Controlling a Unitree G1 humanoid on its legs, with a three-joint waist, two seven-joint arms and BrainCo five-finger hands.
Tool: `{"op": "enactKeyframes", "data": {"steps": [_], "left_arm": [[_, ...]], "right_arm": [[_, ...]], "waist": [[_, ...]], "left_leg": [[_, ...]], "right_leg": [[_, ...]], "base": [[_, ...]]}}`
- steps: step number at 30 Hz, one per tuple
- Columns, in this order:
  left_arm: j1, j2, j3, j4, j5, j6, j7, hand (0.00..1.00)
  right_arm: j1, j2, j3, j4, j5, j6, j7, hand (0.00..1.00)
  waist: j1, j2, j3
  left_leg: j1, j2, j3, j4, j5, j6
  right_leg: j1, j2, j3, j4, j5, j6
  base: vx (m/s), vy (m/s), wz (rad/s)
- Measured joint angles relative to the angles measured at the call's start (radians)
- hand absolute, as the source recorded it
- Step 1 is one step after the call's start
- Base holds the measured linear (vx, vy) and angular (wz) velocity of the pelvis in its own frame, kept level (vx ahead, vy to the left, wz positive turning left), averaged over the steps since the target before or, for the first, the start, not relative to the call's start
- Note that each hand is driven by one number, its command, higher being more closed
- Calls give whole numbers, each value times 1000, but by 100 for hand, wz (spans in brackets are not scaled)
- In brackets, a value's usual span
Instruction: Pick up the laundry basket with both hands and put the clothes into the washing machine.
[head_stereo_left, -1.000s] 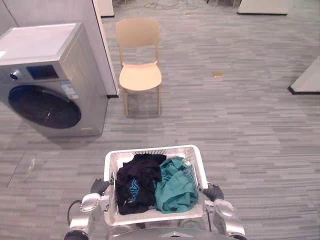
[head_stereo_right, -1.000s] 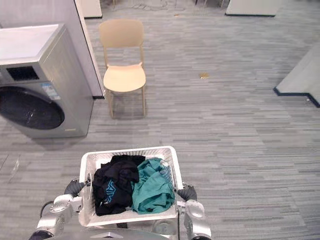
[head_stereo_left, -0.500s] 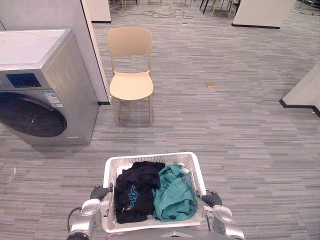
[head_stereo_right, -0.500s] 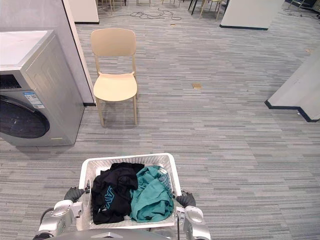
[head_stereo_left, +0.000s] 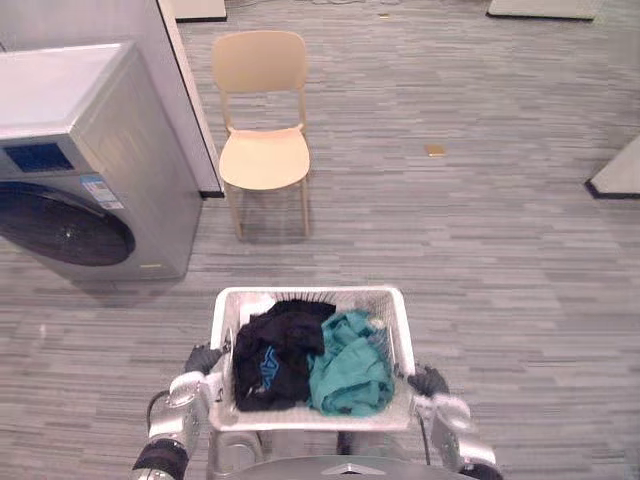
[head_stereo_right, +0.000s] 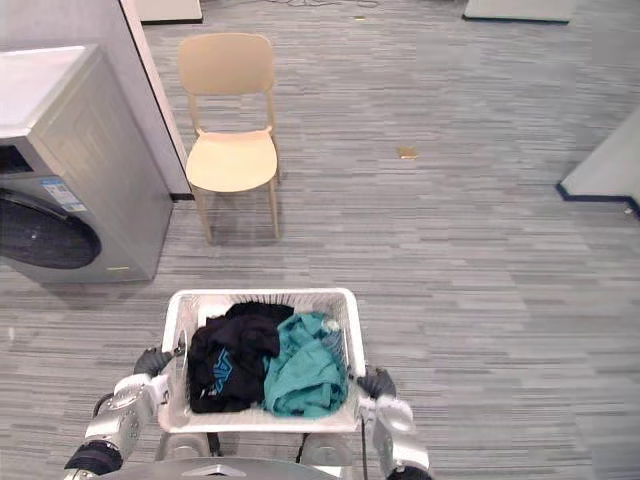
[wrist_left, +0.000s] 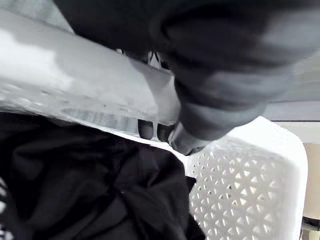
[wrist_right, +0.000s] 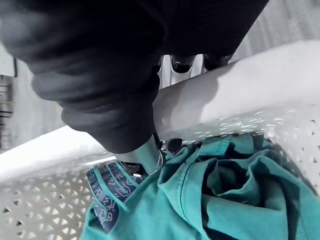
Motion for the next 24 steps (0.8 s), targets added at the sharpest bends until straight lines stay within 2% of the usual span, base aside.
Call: {"op": "enactKeyframes", "data": {"steps": [1,3,4,5,7,8,9,10,11,12,13,14,15,16,17,18,19,20,21,22,23,24], "left_arm": [[1,-5,0,-1,-7,-1,0,100],[19,-21,10,-1,-21,-2,1,100],[21,-25,11,-1,-23,-2,1,100],[18,-36,19,-10,-24,-4,2,100],[28,-38,20,-9,-26,-2,5,100],[36,-33,21,-5,-32,-2,6,100],[34,-28,18,-6,-32,2,7,100],[27,-32,17,7,-32,8,8,100],[26,-32,15,7,-31,10,8,100],[31,-23,-3,7,-30,25,9,100],[30,-18,-8,7,-28,32,10,100],[38,2,-11,7,-18,43,10,100],[49,26,-10,8,-11,52,10,100],[52,46,-11,8,-10,56,10,100],[51,52,-10,7,-11,57,9,100],[44,60,-5,7,-11,57,10,100],[32,61,1,7,-11,56,10,100],[23,65,2,6,-11,56,9,100],[23,69,3,-1,-11,56,9,100],[28,82,0,-12,-11,62,7,100],[26,36,22,2,-10,60,10,100],[28,27,22,1,-9,61,9,100]], "right_arm": [[-15,-8,2,-6,0,0,-1,100],[-49,-26,19,-12,-3,-3,-6,100],[-52,-29,23,-12,-4,-3,-9,100],[-64,-35,41,-3,-5,-3,-13,100],[-67,-35,47,-1,-6,-1,-16,100],[-66,-27,52,-1,-6,-1,-17,100],[-44,-23,59,-4,-6,-6,-17,100],[-26,-19,50,-1,-7,-6,-18,100],[-15,-15,47,-2,-7,-3,-17,100],[8,-6,36,-1,-7,5,-17,100],[16,0,37,-1,-7,5,-17,100],[29,13,45,-2,-7,4,-14,100],[36,27,56,-3,-7,4,-7,100],[48,41,56,-10,-7,4,4,100],[51,46,56,-15,-6,4,6,100],[49,59,54,-19,-6,4,6,100],[45,60,47,-25,-4,4,5,100],[41,62,40,-31,-4,4,6,100],[47,65,34,-53,-4,7,4,100],[63,67,35,-86,-4,6,4,100],[48,39,33,-86,-3,7,4,100],[35,46,16,-93,-3,7,1,100]], "waist": [[2,8,2],[5,41,-10],[7,49,-15],[10,68,-21],[17,68,-23],[26,40,-34],[30,-8,-55],[25,-45,-51],[22,-54,-50],[3,-54,-47],[0,-49,-43],[-4,-42,-37],[-6,-30,-26],[-10,-10,-14],[-12,-9,-14],[-20,-3,-9],[-21,-4,-6],[-27,-12,-5],[-31,-19,-9],[-36,-42,-17],[-27,13,-11],[-26,25,-18]], "left_leg": [[3,-1,-3,-98,10,-17],[13,3,-28,-520,90,-111],[12,7,-38,-595,102,-132],[4,31,-34,-649,104,-136],[18,31,-8,-636,127,-103],[26,-2,-13,-603,193,-74],[35,-64,1,-533,190,-80],[47,-119,-2,-460,152,-68],[61,-141,-1,-432,119,-44],[126,-177,-12,-413,57,1],[168,-184,-16,-423,37,12],[231,-190,-21,-443,15,30],[332,-187,-35,-497,1,33],[411,-182,-45,-550,1,33],[429,-182,-49,-563,1,33],[473,-185,-69,-594,-4,41],[496,-183,-77,-610,-8,40],[506,-186,-89,-610,-16,27],[517,-193,-91,-607,-34,-4],[534,-212,-91,-602,-76,-58],[563,-175,-86,-595,-122,-72],[549,-157,-94,-566,-122,-73]], "right_leg": [[4,0,6,-8,-2,5],[20,15,9,-32,-21,36],[27,24,9,-38,-27,43],[45,43,16,-44,-46,82],[78,30,35,-21,-80,112],[77,-17,50,10,-117,140],[61,-92,74,105,-151,186],[-2,-181,89,311,-151,191],[-41,-217,88,426,-114,149],[-124,-271,104,665,88,41],[-147,-272,127,745,109,43],[-179,-258,137,845,69,43],[-206,-213,103,910,-13,22],[-228,-169,39,877,-73,18],[-241,-157,15,853,-89,16],[-289,-124,-72,726,-123,9],[-318,-81,-114,526,-108,6],[-317,-44,-128,336,-54,1],[-311,-11,-121,159,68,-6],[-311,-4,-93,77,275,-51],[-324,15,-99,149,247,-126],[-319,25,-93,154,198,-117]], "base": [[228,15,-31],[305,80,-12],[511,185,-9],[482,201,-27],[496,266,-43],[597,364,-49],[745,393,-32],[618,310,-2],[778,389,43],[649,350,41],[753,370,38],[573,233,12],[652,228,18],[520,148,20],[519,73,41],[516,8,52],[618,-45,74],[515,-63,77],[521,-86,85],[517,-96,60],[481,-88,38],[422,-122,10]]}}
